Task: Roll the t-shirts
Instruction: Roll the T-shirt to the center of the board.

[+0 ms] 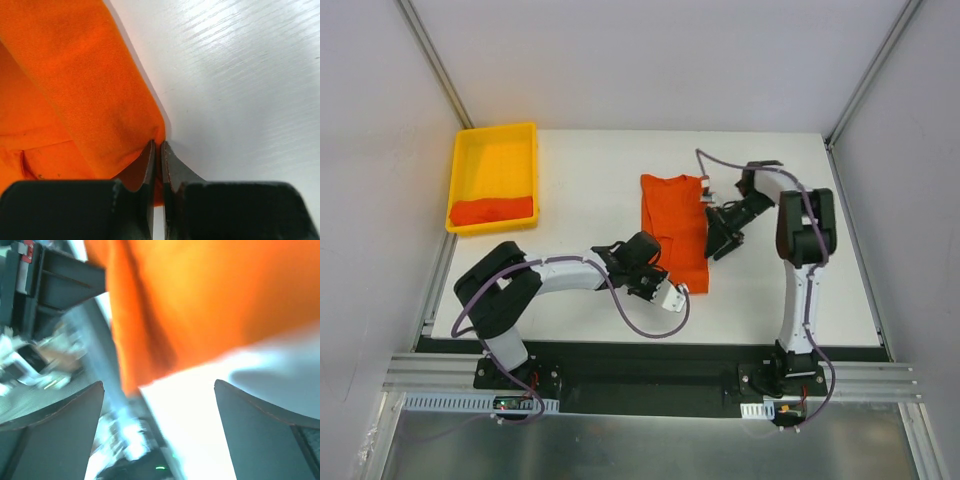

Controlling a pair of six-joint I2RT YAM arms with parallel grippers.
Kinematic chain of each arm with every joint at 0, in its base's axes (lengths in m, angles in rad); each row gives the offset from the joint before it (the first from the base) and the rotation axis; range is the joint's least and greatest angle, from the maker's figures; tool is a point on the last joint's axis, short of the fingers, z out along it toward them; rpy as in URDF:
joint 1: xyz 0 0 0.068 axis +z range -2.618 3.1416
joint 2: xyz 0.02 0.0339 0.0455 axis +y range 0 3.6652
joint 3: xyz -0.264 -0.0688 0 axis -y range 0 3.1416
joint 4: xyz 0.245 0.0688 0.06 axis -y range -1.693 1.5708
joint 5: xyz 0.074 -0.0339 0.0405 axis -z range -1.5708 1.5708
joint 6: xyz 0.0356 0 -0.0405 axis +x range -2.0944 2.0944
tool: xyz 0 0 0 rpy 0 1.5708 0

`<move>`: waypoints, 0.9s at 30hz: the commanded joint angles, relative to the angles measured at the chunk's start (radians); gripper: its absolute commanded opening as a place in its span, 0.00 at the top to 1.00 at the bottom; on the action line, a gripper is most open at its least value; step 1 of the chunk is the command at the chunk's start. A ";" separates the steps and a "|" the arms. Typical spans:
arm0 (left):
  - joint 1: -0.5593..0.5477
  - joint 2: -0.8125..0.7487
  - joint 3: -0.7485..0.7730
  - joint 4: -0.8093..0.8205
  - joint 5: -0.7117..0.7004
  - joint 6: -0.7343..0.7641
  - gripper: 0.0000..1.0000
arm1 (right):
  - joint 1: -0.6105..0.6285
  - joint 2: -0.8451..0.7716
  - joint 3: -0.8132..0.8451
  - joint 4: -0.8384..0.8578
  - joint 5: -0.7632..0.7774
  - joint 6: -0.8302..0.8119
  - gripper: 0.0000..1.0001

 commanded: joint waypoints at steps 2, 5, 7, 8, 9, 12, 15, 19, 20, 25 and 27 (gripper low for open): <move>0.025 0.058 0.067 -0.279 0.187 -0.112 1.00 | -0.195 -0.493 -0.053 0.124 0.089 0.048 0.04; 0.049 0.095 0.144 -0.345 0.269 -0.169 1.00 | -0.278 -0.924 -0.329 0.711 0.328 0.271 0.04; 0.059 0.142 0.219 -0.399 0.301 -0.197 1.00 | -0.266 -1.145 -0.636 1.150 0.389 0.267 0.04; 0.065 0.159 0.248 -0.423 0.318 -0.222 1.00 | -0.258 -1.280 -0.722 1.252 0.389 0.279 0.04; 0.075 0.175 0.294 -0.455 0.344 -0.236 0.98 | -0.251 -1.322 -0.760 1.277 0.343 0.275 0.04; 0.089 0.210 0.340 -0.479 0.361 -0.267 0.97 | -0.205 -1.326 -0.732 0.911 0.160 0.168 0.04; 0.100 0.255 0.409 -0.537 0.390 -0.299 1.00 | -0.136 -1.382 -0.820 0.791 0.154 0.020 0.04; 0.166 0.311 0.475 -0.584 0.523 -0.387 1.00 | -0.044 -1.580 -1.035 0.897 0.223 -0.015 0.04; 0.181 0.319 0.486 -0.586 0.547 -0.423 1.00 | -0.013 -1.591 -1.055 0.880 0.243 -0.074 0.04; 0.220 0.362 0.551 -0.601 0.654 -0.497 1.00 | 0.136 -1.682 -1.218 0.952 0.286 -0.231 0.04; 0.221 0.382 0.577 -0.626 0.685 -0.496 1.00 | 0.167 -1.706 -1.271 1.004 0.245 -0.323 0.04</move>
